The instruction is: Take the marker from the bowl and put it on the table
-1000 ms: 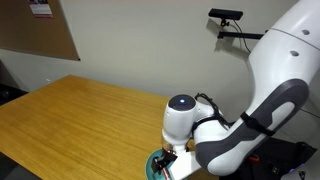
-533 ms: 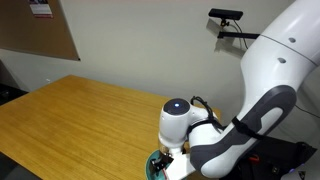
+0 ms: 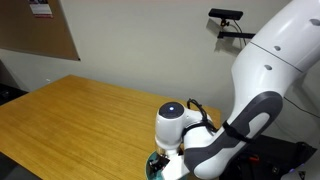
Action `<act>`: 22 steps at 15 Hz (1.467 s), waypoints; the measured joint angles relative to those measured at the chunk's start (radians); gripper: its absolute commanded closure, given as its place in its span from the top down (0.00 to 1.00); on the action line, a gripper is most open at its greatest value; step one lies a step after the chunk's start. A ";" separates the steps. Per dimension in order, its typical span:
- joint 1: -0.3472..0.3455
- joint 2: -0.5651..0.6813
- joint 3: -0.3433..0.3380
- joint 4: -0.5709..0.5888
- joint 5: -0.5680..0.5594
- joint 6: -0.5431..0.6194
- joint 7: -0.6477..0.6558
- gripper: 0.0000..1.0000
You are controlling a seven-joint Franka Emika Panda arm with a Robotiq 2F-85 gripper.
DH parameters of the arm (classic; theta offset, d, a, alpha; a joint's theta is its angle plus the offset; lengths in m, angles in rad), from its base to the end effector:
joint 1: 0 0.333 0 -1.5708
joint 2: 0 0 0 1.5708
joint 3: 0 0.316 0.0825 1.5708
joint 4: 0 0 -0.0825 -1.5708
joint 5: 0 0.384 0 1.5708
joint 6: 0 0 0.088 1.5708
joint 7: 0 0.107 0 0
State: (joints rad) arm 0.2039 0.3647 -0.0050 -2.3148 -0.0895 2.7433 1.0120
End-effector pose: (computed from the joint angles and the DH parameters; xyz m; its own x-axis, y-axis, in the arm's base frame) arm 0.5182 0.1080 0.1906 0.7419 -0.6671 0.0681 -0.6668 -0.7446 -0.0305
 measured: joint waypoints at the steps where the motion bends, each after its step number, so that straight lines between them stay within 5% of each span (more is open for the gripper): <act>1: 0.002 0.005 -0.003 0.004 0.000 0.000 0.000 0.85; 6: 0.015 0.023 -0.016 0.021 0.000 0.000 0.000 0.70; 20: 0.025 0.035 -0.022 0.031 0.001 -0.001 0.000 0.65; 22: 0.027 0.039 -0.022 0.033 0.001 -0.002 0.000 0.53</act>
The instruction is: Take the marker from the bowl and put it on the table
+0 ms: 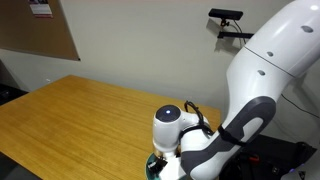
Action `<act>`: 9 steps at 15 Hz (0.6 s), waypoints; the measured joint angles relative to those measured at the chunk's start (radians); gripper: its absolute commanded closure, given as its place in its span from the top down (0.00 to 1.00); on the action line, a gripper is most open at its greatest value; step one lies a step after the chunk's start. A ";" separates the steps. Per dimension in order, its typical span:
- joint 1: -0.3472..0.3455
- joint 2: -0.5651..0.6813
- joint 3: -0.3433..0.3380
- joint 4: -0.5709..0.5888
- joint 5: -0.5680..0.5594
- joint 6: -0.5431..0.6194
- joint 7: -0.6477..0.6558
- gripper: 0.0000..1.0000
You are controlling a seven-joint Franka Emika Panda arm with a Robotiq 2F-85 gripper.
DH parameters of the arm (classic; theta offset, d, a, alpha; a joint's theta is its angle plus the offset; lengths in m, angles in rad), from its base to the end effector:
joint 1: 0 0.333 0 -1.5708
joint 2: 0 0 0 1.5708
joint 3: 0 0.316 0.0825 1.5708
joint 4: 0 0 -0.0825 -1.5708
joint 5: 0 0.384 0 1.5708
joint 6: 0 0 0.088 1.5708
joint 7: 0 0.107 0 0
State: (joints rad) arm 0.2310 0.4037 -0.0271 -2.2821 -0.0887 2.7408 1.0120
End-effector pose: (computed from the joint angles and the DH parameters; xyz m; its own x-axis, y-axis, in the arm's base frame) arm 0.5250 0.1116 0.1807 0.7463 -0.6619 0.0700 -0.6625 -0.7489 -0.0183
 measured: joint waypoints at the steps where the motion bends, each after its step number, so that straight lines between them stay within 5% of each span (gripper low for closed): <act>1: 0.001 0.002 0.000 0.001 0.000 0.000 0.000 0.34; 3: 0.001 0.006 0.000 0.001 0.000 -0.001 0.000 0.29; 7: 0.011 0.008 -0.011 0.003 0.000 -0.002 0.000 0.01; 9: 0.021 0.008 -0.022 0.006 0.000 -0.003 0.000 0.05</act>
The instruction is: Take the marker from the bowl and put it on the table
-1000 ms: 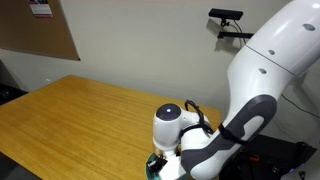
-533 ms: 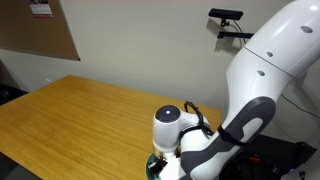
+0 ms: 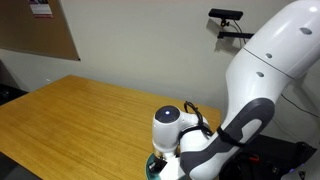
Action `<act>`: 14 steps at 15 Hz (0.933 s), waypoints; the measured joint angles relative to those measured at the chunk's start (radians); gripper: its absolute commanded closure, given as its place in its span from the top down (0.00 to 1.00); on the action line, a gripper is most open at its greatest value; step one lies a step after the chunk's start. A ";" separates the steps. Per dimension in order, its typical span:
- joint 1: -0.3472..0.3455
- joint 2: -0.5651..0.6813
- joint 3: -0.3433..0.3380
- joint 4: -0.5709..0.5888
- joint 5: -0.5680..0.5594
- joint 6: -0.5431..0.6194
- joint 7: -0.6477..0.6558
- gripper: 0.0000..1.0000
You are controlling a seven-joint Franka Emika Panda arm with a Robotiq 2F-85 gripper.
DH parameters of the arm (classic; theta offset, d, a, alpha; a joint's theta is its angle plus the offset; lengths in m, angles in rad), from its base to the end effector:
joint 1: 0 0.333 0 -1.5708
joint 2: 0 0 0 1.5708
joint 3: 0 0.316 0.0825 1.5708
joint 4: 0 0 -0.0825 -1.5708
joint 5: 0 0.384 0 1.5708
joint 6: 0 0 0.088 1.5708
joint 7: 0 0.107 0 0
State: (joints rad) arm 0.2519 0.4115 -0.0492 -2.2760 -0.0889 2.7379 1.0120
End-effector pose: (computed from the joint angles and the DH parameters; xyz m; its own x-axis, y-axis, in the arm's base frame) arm 0.5263 0.1108 0.1784 0.7470 -0.6606 0.0749 -0.6620 -0.7495 -0.0093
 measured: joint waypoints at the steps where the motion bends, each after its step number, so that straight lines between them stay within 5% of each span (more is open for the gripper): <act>1: 0.005 0.000 -0.005 0.002 0.000 0.000 0.000 0.05; 7: 0.063 -0.032 -0.051 0.003 -0.032 -0.002 0.048 0.05; 14: 0.102 -0.172 -0.095 -0.046 -0.208 -0.019 0.234 0.05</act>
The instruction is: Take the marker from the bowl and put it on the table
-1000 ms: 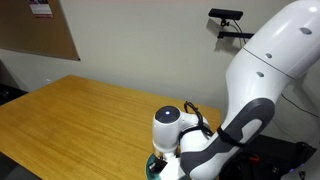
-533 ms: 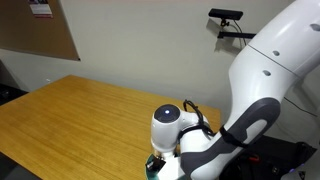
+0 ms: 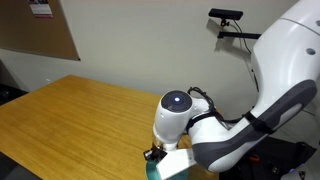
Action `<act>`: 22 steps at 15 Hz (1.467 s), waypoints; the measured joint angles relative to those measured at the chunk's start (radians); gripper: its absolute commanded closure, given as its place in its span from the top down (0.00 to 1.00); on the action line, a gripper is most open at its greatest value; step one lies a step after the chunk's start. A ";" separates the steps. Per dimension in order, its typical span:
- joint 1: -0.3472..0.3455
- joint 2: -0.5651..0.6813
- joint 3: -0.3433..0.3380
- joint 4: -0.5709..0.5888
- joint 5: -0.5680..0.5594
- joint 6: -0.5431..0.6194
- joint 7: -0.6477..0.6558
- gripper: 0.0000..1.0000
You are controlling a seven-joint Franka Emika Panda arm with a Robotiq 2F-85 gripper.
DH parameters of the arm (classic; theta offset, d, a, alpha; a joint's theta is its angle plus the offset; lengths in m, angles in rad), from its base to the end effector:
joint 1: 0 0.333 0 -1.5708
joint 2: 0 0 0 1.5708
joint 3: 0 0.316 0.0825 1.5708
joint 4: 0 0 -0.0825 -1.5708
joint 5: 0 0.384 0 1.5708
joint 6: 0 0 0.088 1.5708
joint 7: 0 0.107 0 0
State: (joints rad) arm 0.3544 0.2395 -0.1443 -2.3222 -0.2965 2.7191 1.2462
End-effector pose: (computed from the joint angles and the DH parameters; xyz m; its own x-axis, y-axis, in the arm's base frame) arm 0.5231 0.1219 0.2526 0.6964 -0.6818 0.2240 -0.6885 -0.7228 -0.0598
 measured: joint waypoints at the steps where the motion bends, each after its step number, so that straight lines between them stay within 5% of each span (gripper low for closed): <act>1: -0.006 -0.022 -0.001 -0.012 -0.019 -0.001 0.023 0.05; 14: -0.249 -0.222 0.008 -0.166 -0.032 -0.003 0.063 0.05; 22: -0.358 -0.231 0.016 -0.188 0.177 -0.007 -0.003 0.05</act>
State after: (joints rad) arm -0.0040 0.0086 -0.1285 -2.5102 -0.1192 2.7125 1.2437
